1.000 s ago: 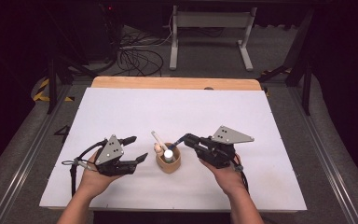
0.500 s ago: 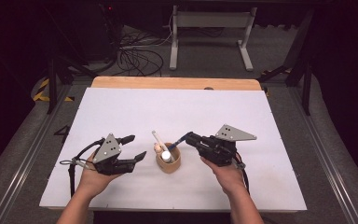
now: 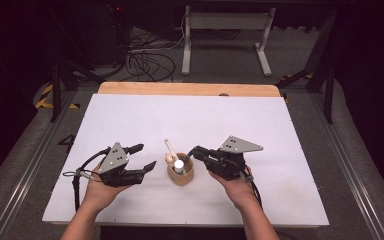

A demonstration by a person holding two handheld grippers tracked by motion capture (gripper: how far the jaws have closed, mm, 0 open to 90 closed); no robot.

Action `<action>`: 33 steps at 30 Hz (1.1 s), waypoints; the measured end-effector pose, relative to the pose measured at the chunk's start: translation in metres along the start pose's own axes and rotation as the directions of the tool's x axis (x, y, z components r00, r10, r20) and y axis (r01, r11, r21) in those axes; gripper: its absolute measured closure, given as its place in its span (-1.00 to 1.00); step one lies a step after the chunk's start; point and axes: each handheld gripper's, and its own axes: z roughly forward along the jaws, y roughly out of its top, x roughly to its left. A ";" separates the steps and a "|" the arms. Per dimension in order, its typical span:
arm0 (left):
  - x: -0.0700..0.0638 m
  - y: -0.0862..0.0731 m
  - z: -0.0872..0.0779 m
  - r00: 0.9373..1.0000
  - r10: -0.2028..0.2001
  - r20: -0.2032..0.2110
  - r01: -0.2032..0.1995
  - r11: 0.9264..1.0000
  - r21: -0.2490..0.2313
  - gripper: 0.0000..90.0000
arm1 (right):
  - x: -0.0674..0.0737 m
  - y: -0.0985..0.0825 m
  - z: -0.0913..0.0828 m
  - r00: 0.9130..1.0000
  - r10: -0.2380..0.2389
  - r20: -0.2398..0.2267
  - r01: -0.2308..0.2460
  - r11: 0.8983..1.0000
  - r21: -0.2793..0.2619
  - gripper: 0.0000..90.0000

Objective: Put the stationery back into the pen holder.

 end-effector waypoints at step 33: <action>0.004 -0.001 -0.002 0.999 -0.037 -0.010 0.037 0.999 -0.011 -0.30 | -0.014 -0.017 0.017 0.993 0.107 -0.057 -0.109 0.993 -0.033 0.81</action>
